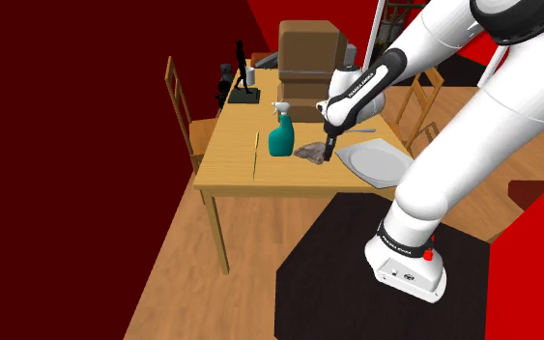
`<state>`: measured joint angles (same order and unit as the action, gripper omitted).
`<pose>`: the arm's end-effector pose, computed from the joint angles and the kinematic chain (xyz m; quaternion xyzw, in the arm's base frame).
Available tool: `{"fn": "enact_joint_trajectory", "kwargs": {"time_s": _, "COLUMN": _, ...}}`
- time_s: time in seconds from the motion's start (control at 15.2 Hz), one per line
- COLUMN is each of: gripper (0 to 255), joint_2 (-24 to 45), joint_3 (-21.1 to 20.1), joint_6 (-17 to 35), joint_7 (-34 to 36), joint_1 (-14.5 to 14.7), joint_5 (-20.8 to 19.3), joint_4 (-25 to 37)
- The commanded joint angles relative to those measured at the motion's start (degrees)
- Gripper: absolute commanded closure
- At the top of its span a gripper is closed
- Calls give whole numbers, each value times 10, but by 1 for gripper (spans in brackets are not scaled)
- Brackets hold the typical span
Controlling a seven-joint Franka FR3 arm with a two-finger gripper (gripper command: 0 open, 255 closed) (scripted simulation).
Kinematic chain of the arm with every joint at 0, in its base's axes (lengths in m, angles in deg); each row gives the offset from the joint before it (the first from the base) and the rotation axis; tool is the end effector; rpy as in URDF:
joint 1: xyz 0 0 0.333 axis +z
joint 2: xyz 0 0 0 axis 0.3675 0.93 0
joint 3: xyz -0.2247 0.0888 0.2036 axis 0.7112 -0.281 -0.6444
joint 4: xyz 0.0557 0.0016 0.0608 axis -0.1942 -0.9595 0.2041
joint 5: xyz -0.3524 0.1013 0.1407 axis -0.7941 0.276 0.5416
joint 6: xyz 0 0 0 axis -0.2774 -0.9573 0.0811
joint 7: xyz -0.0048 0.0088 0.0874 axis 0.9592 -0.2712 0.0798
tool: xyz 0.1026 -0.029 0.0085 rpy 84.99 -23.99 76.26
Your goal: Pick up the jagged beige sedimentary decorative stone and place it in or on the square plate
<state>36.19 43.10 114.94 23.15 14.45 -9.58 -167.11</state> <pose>0.3283 -0.2044 0.2822 0.9841 0.1684 0.0270 0.0500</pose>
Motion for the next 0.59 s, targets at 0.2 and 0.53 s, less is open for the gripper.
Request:
{"fn": "enact_joint_trajectory", "kwargs": {"time_s": 0.2, "gripper": 255, "joint_2": -10, "joint_3": -2, "joint_6": -32, "joint_7": -6, "joint_1": 4, "joint_5": 4, "joint_4": 9}}
{"fn": "enact_joint_trajectory", "kwargs": {"time_s": 0.53, "gripper": 255, "joint_2": -54, "joint_3": -13, "joint_6": -86, "joint_7": -2, "joint_1": -2, "joint_5": -2, "joint_4": 21}}
